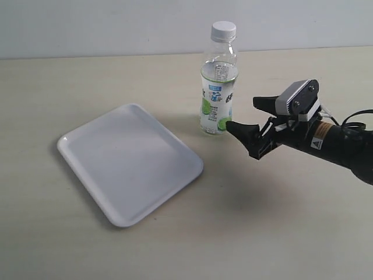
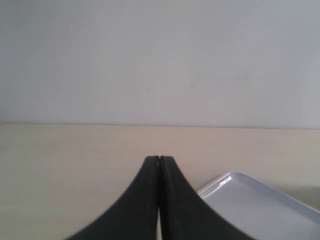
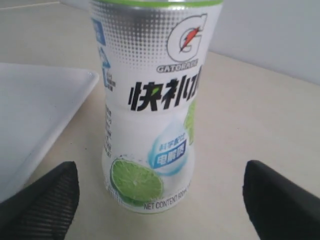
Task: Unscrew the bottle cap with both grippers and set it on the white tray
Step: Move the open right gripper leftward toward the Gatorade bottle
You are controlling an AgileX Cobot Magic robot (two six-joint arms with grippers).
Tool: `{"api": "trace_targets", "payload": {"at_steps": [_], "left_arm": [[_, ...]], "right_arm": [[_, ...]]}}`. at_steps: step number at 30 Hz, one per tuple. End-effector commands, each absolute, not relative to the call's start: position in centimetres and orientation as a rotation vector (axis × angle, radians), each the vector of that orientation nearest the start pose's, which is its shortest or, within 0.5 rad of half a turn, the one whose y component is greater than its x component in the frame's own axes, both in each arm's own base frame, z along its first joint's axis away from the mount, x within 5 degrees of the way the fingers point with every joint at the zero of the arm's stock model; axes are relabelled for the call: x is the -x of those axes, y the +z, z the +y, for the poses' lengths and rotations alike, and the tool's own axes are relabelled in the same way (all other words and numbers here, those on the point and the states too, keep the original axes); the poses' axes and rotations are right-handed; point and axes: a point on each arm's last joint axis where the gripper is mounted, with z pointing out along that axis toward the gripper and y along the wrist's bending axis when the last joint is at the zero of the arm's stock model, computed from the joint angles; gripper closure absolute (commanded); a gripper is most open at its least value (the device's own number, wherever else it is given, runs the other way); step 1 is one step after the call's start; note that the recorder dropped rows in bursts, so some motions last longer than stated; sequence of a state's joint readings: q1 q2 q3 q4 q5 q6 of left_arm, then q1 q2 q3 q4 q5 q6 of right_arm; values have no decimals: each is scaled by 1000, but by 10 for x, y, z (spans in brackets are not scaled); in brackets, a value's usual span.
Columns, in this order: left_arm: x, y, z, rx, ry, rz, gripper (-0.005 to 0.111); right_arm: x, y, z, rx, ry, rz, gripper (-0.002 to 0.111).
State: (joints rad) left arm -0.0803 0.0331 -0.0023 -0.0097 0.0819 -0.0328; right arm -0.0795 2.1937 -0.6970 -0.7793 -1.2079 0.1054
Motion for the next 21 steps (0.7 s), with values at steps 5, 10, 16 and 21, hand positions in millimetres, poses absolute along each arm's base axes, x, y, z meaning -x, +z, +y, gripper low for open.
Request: {"api": "trace_targets", "payload": {"at_steps": [5, 10, 16, 21], "left_arm": [[-59, 204, -5, -28, -96, 1601, 107], [-59, 204, -5, -28, -96, 1601, 107], [-59, 204, -5, -28, -96, 1601, 107], [-59, 204, -5, -28, -96, 1601, 107]], "right_arm": [[-339, 60, 47, 658, 510, 1694, 21], [-348, 55, 53, 663, 511, 1680, 21], [-361, 54, 58, 658, 523, 1656, 21], [-370, 48, 73, 690, 540, 1652, 22]]}}
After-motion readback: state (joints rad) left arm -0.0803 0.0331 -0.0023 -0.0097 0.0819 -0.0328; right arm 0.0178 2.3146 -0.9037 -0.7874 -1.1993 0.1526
